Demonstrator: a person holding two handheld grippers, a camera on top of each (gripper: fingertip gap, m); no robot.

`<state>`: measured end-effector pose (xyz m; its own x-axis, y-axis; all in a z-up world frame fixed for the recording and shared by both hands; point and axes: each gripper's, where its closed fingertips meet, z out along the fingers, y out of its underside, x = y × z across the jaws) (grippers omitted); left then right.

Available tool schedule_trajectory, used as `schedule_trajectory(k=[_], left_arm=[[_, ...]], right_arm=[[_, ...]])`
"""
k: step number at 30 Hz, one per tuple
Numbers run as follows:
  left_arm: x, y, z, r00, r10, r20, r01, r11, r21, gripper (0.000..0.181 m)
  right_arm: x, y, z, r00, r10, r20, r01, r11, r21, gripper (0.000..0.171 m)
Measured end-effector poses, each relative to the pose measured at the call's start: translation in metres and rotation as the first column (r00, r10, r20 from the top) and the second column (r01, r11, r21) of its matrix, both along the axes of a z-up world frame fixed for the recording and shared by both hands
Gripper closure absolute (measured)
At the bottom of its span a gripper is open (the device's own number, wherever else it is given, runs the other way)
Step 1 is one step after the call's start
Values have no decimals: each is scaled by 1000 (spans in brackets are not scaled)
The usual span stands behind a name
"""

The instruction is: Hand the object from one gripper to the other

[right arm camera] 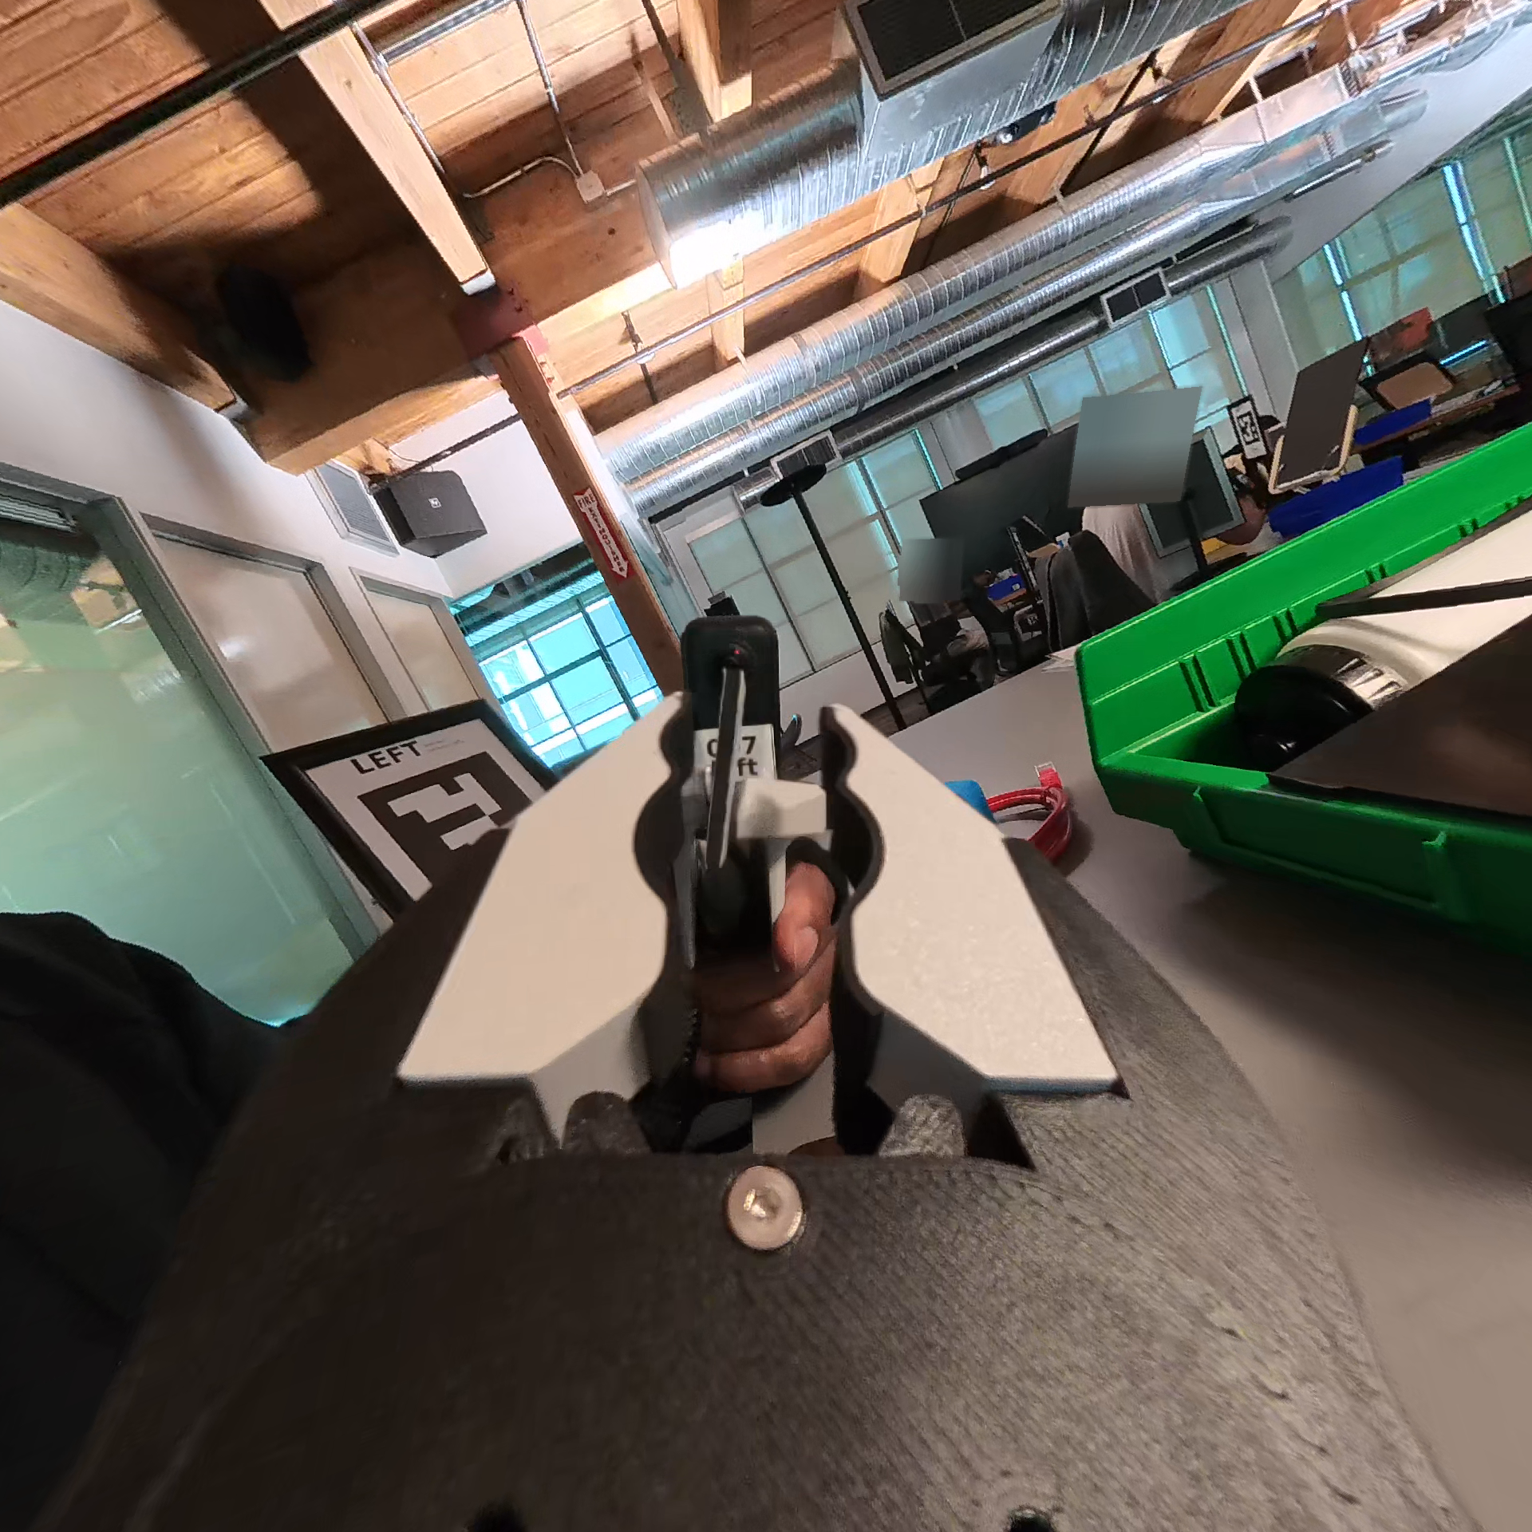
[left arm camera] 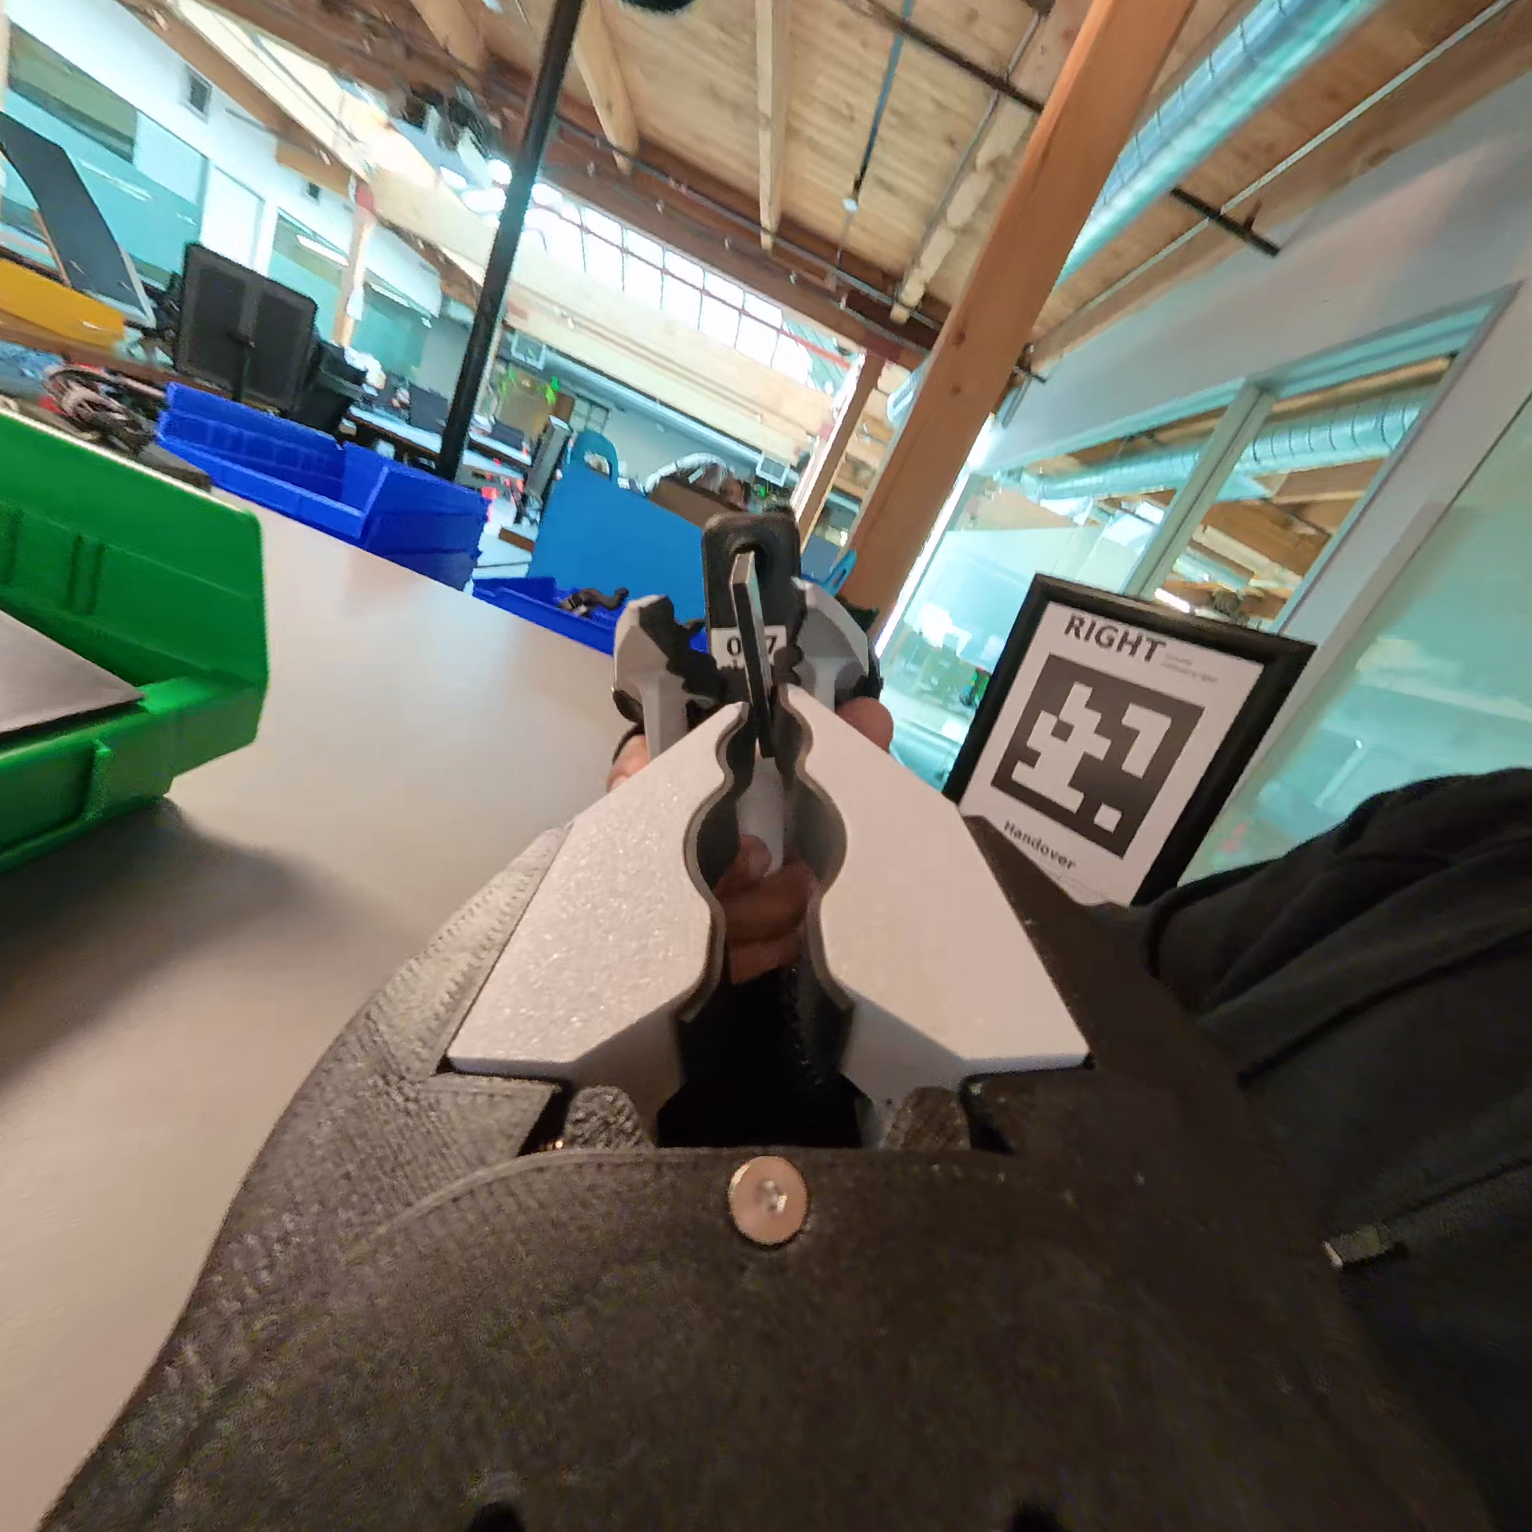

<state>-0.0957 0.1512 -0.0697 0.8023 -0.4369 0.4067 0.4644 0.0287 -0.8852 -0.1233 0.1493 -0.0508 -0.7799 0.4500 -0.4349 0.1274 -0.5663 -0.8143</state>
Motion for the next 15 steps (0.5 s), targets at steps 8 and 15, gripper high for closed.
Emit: schedule_trajectory(k=[8,15], left_arm=[[0,10,-11,999,32,-21,-34,996,-85,153],[-5,8,-9,999,53,-12,-54,996,-70,178]], right_arm=[[-1,4,2,998,-54,-23,54,999,4,167],[-3,7,1,997,-70,-15,70,998,-8,166]])
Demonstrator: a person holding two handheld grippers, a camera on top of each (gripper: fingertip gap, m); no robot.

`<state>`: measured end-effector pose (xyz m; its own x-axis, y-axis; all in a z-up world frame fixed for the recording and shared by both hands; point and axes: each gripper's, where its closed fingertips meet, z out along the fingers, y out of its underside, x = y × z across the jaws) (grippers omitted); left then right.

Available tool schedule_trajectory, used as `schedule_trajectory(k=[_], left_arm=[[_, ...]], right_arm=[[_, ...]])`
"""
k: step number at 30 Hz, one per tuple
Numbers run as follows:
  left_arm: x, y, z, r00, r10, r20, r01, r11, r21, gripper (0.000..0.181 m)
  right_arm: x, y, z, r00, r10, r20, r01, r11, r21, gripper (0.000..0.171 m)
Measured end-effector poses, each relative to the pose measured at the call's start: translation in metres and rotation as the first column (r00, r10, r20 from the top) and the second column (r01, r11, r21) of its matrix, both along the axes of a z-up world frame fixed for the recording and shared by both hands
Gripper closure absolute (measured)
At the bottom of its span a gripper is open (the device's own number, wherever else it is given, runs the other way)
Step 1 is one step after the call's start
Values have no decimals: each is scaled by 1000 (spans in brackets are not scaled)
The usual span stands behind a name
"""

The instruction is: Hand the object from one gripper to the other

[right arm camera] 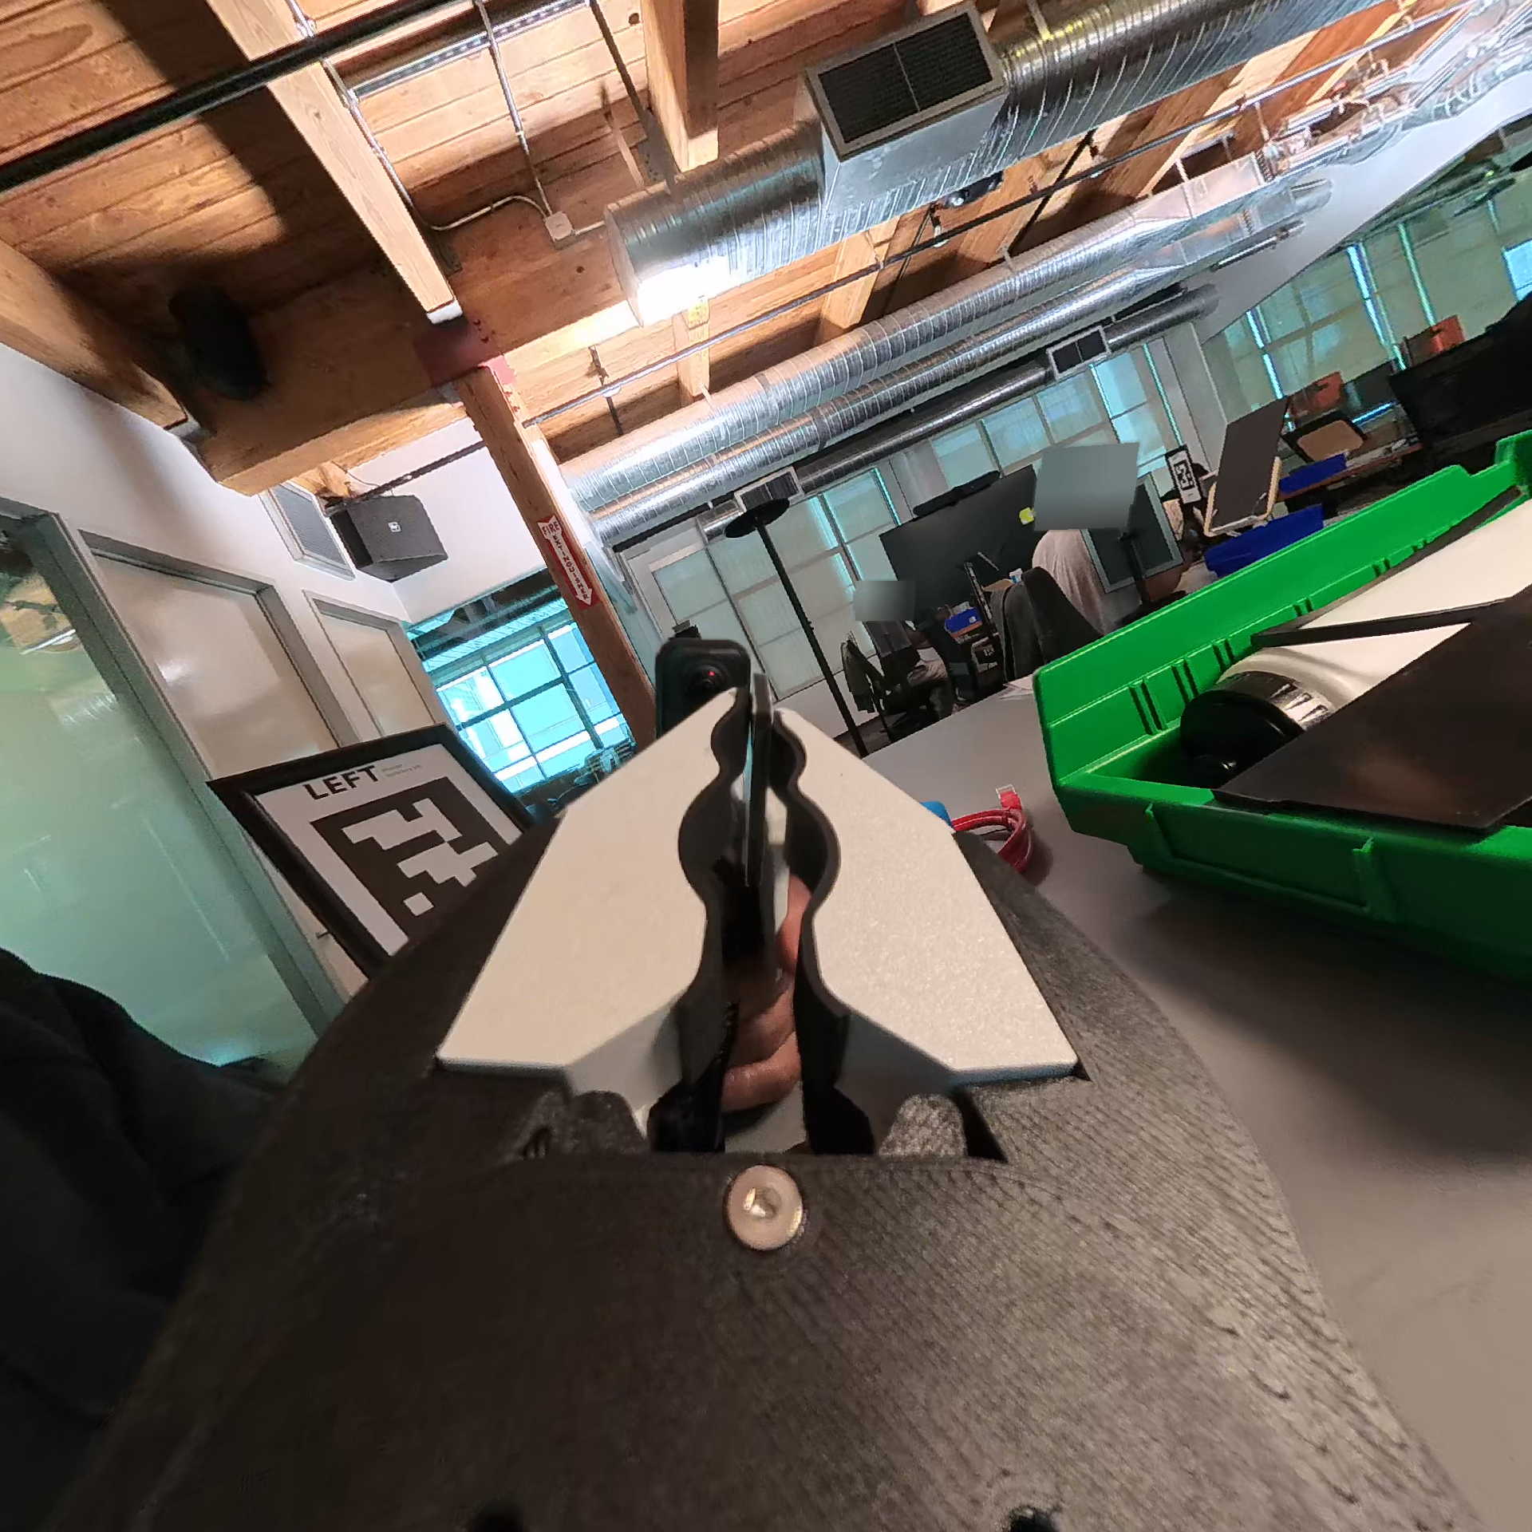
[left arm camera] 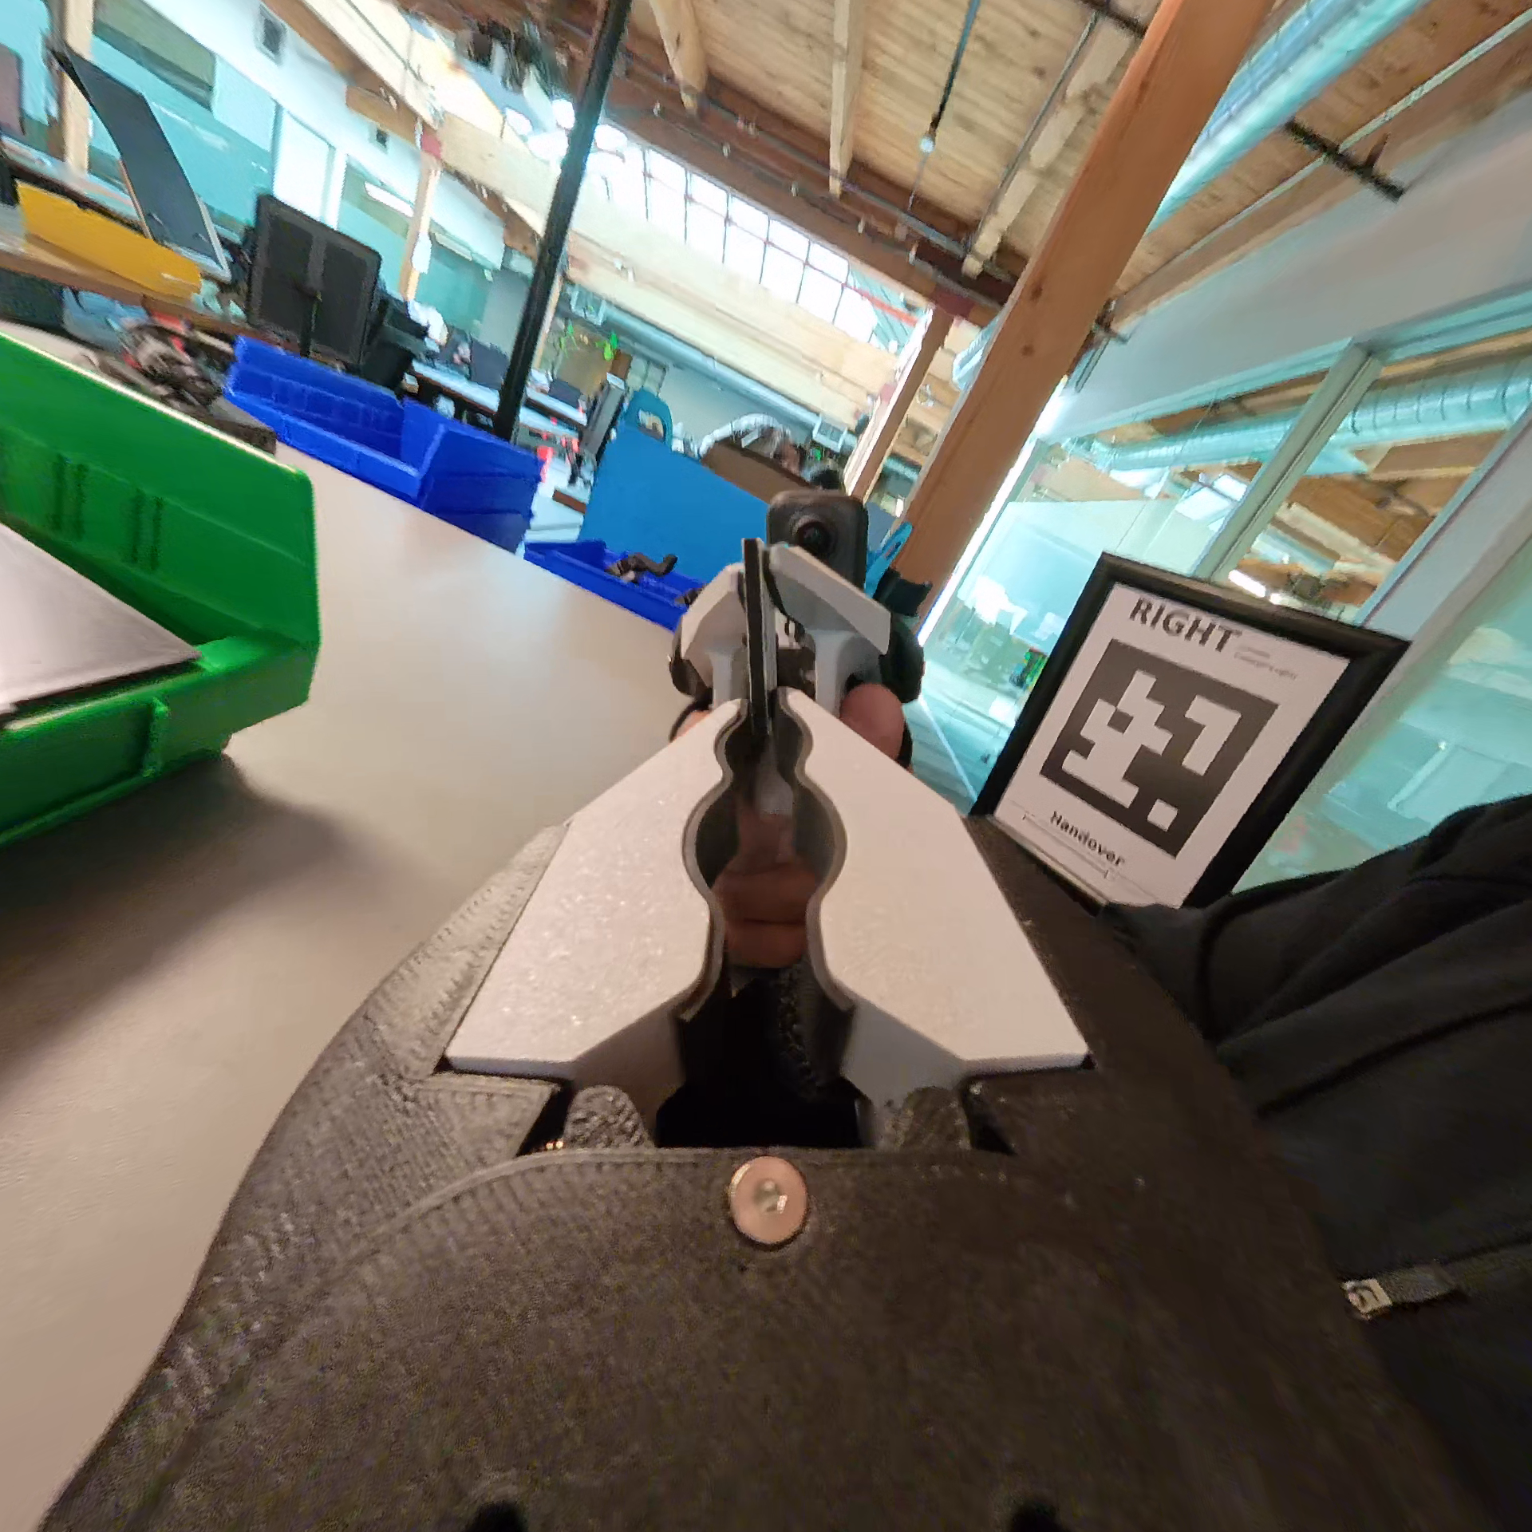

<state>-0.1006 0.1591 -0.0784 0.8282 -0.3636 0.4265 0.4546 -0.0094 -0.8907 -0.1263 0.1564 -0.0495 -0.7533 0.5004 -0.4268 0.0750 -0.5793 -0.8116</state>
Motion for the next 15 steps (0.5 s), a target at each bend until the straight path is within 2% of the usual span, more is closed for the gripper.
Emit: schedule_trajectory(k=[3,7,15], left_arm=[[-16,-11,12,997,45,56,-51,993,103,178],[-30,-25,25,991,91,99,-111,970,218,178],[-30,-29,28,991,86,105,-110,963,248,177]], right_arm=[[-1,-1,-1,1000,2,11,-2,1000,4,166],[-2,-16,-8,999,28,33,-31,996,89,167],[-2,-43,-25,988,94,126,-121,967,225,166]])
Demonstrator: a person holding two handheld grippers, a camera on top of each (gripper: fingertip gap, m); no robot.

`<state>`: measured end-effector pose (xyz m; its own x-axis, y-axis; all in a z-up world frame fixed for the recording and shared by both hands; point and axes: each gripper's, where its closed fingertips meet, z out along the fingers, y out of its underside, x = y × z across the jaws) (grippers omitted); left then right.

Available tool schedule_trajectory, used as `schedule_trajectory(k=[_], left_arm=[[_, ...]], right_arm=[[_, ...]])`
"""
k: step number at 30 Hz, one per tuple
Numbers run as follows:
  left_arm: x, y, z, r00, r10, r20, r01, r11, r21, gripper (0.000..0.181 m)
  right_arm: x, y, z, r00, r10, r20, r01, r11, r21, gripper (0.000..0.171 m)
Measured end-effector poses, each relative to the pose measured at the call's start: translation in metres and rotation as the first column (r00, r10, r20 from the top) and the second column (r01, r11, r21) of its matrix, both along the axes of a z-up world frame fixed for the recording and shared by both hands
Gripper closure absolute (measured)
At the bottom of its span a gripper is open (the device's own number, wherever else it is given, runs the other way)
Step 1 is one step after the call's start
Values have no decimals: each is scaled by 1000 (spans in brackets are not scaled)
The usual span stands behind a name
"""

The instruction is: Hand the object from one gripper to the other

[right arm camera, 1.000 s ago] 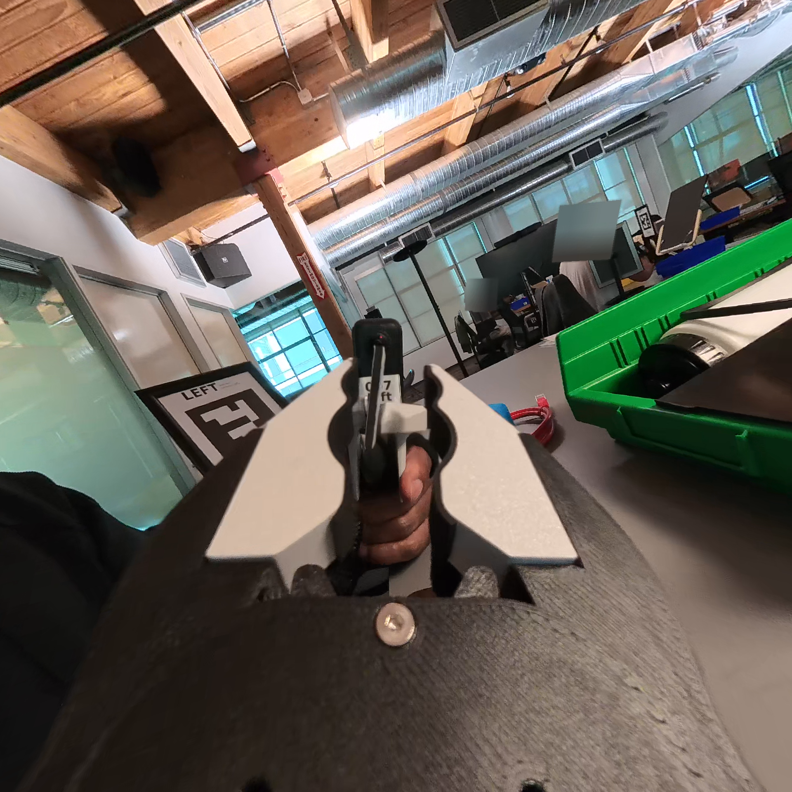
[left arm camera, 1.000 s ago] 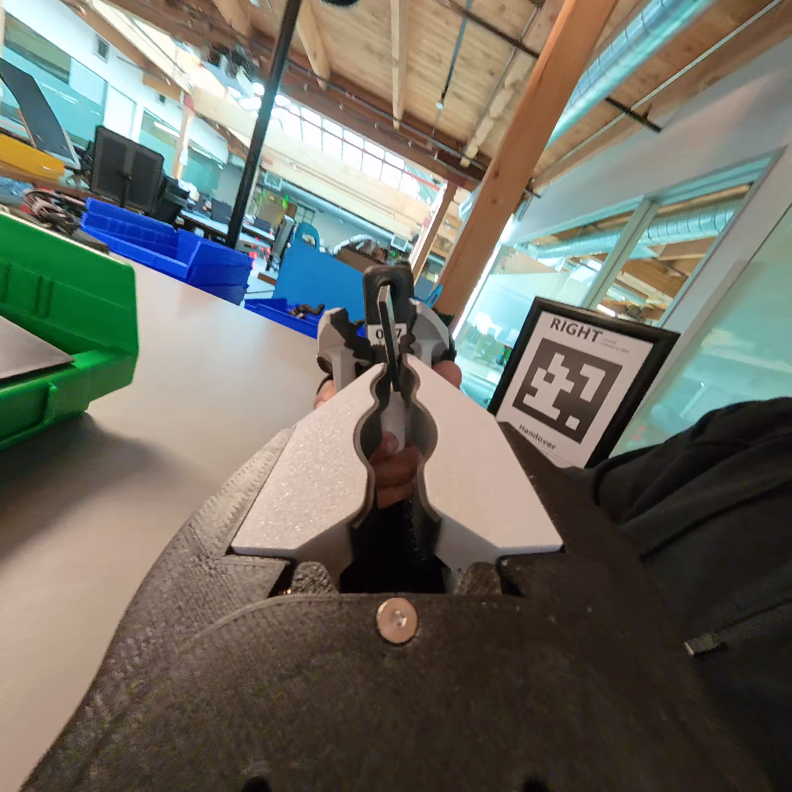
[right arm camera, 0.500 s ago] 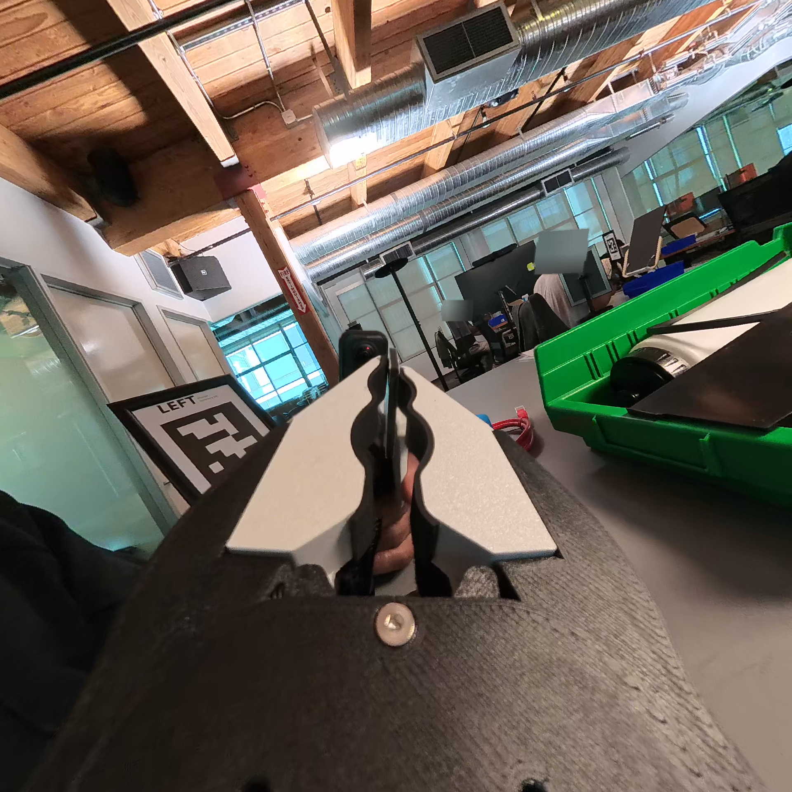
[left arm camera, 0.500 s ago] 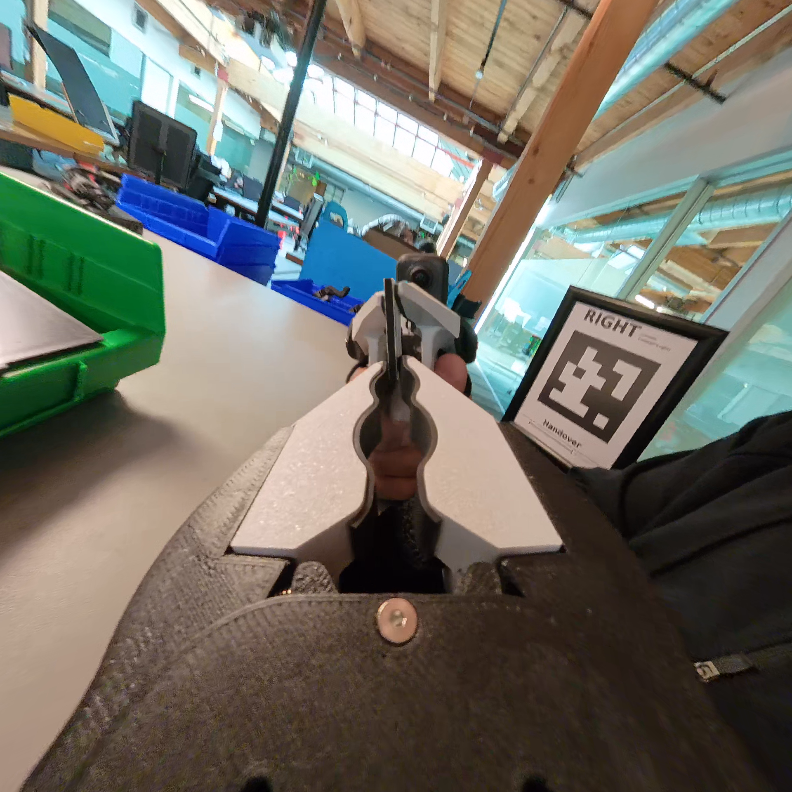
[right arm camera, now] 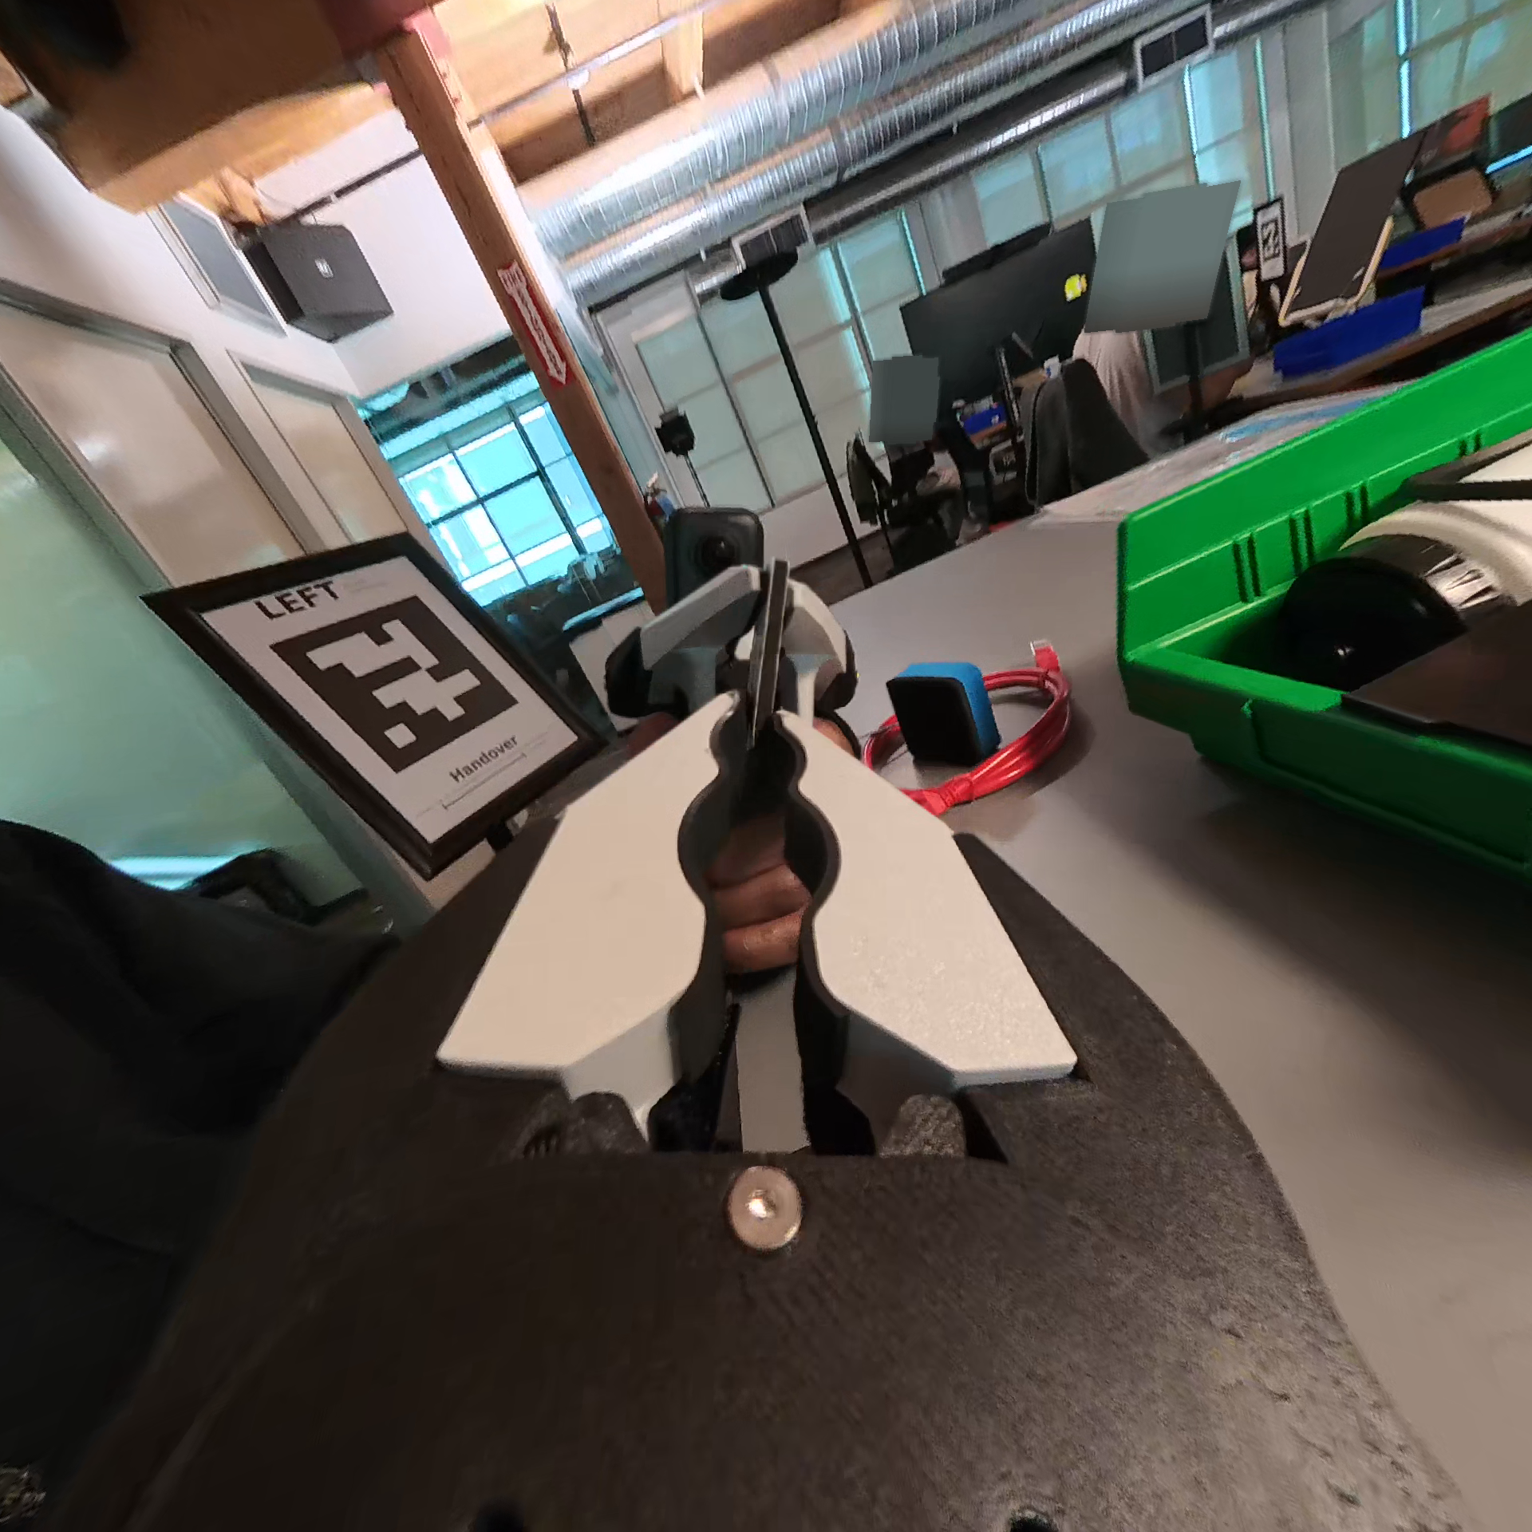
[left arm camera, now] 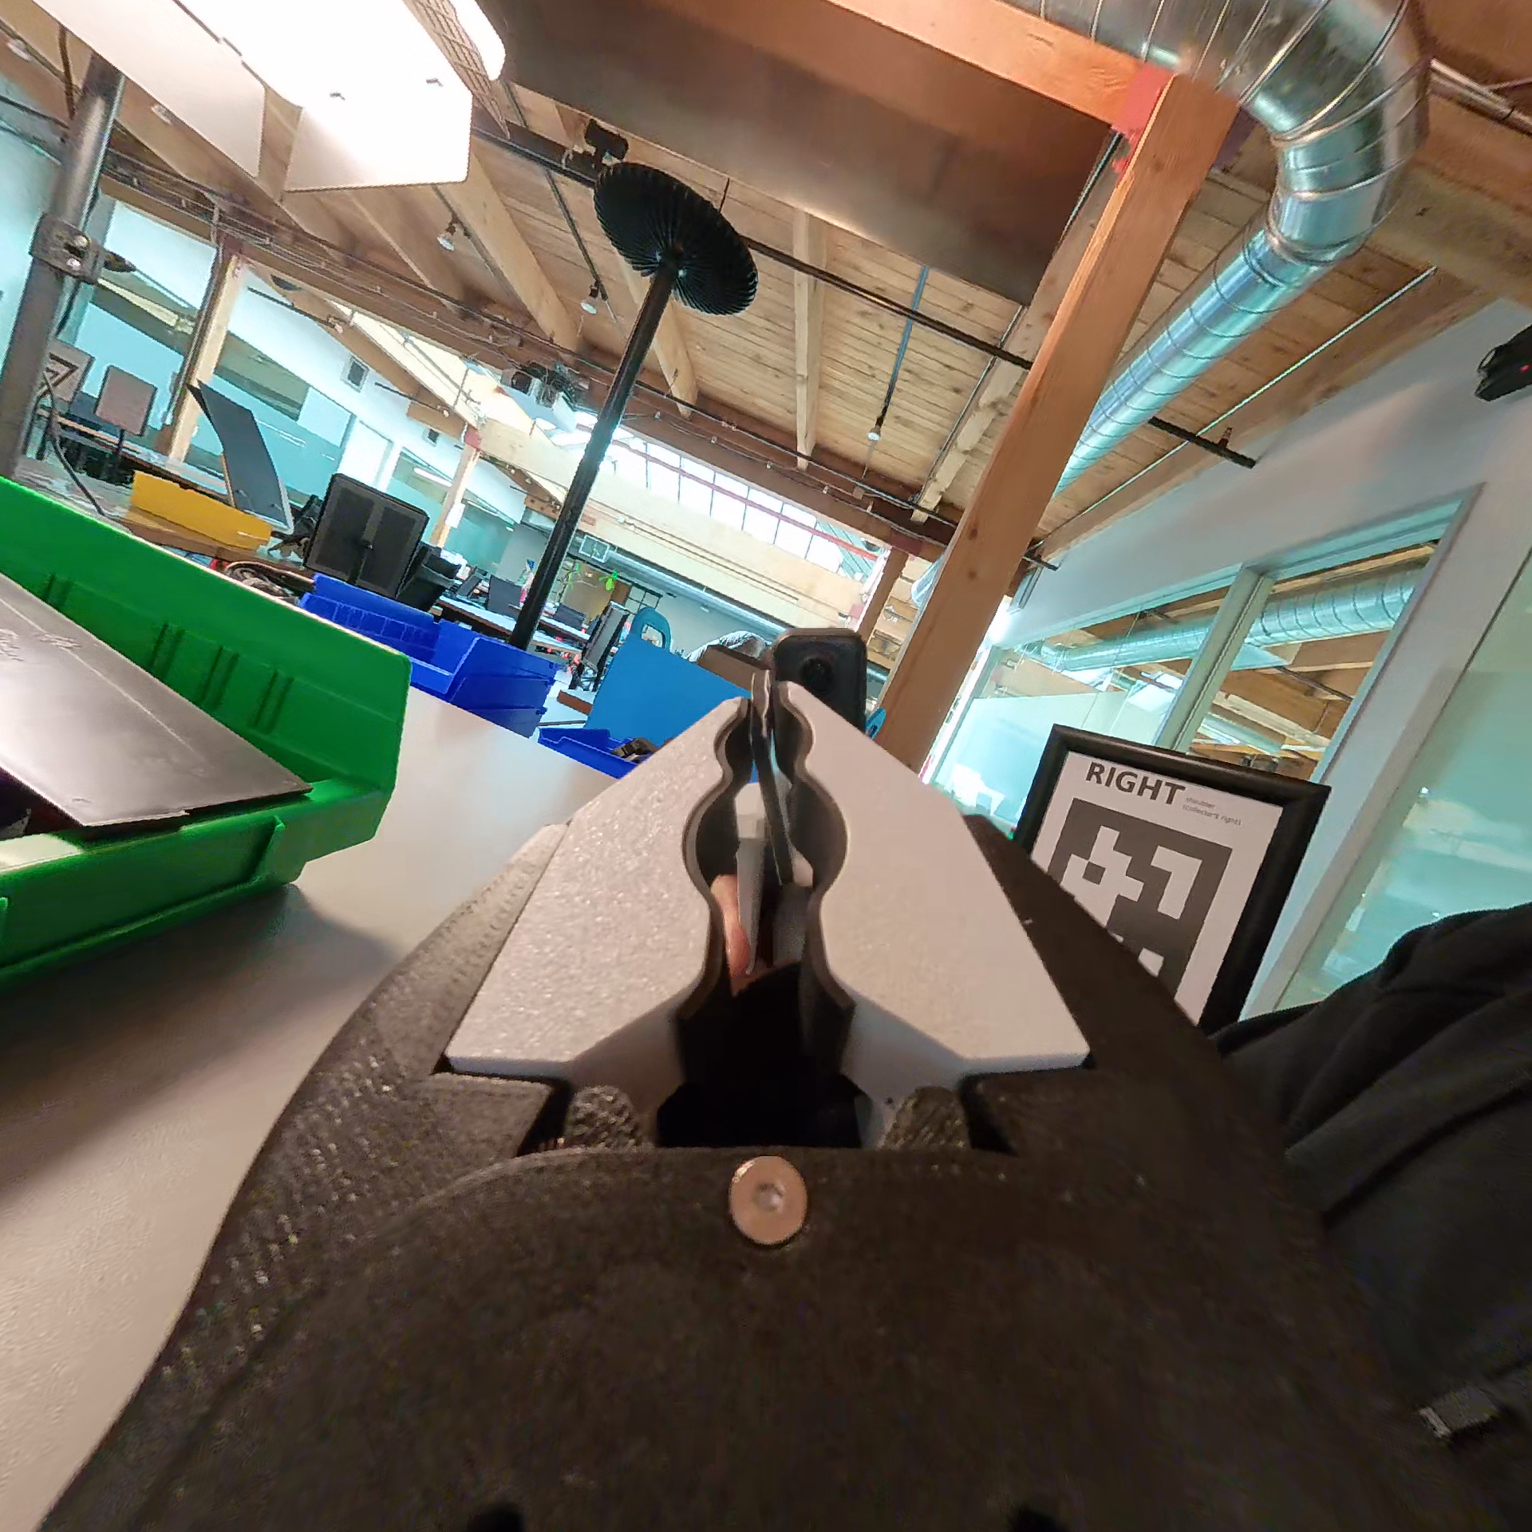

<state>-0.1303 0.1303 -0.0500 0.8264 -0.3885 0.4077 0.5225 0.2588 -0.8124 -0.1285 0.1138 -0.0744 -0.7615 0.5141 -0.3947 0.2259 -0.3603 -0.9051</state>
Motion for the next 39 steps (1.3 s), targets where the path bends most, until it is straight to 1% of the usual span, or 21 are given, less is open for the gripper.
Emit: schedule_trajectory(k=[3,5,6,8,10,12,14,16,19,22,23,25,27,28,30,32,34,35,36,38,39], left_arm=[[4,3,-2,1000,-3,-26,3,1000,-20,177],[5,5,-3,1000,-3,-30,2,999,-32,177],[5,5,-3,1000,-6,-27,5,1000,-30,177],[5,5,-3,1000,-14,-25,13,999,-30,177],[9,6,-4,999,-34,-30,33,999,-42,177],[8,8,-5,999,-27,-20,26,998,-51,174],[2,11,-7,1000,13,-3,-13,997,-70,155],[2,13,-9,1000,16,-5,-16,996,-86,148],[6,16,-12,1000,-6,-17,4,994,-112,153],[14,14,-10,998,-53,-36,49,994,-102,177],[15,14,-10,998,-55,-43,50,994,-99,178],[18,16,-12,997,-61,-56,54,991,-121,178],[26,17,-15,992,-97,-83,84,986,-146,178],[29,18,-17,989,-111,-95,94,982,-165,178],[32,22,-21,987,-118,-113,94,975,-200,178],[28,25,-24,990,-81,-114,54,973,-224,172],[29,27,-26,989,-83,-119,53,969,-240,155],[31,29,-27,988,-88,-123,54,966,-252,154],[31,30,-29,988,-89,-130,52,962,-267,155],[37,32,-31,982,-108,-154,61,957,-282,175],[36,31,-31,982,-101,-161,53,959,-280,175]], right_arm=[[1,-5,-3,1000,24,20,-25,999,20,161],[2,-2,-1,1000,16,11,-16,1000,0,143],[2,1,0,1000,10,7,-10,1000,-17,138],[2,3,2,1000,8,2,-8,999,-33,143],[2,1,1,1000,5,3,-5,1000,-15,167],[1,4,2,1000,-16,-5,16,1000,-22,167],[0,14,8,999,-45,-24,43,996,-82,167],[0,25,14,997,-65,-42,58,987,-151,167],[2,30,18,996,-67,-60,55,981,-187,167],[3,27,18,996,-66,-68,54,985,-167,167],[4,27,18,995,-62,-74,49,985,-168,165],[4,30,20,994,-74,-82,57,981,-187,144],[5,36,23,991,-93,-92,71,974,-217,138],[6,37,24,991,-91,-98,67,972,-225,144],[7,38,25,989,-96,-109,70,972,-225,167],[5,39,25,988,-116,-106,91,972,-219,167],[6,38,25,988,-111,-109,85,973,-216,167],[6,38,25,988,-111,-110,86,973,-214,167],[6,38,25,987,-112,-111,87,973,-212,167],[6,38,25,987,-114,-112,88,973,-214,167],[6,38,25,987,-114,-113,88,972,-217,167]])
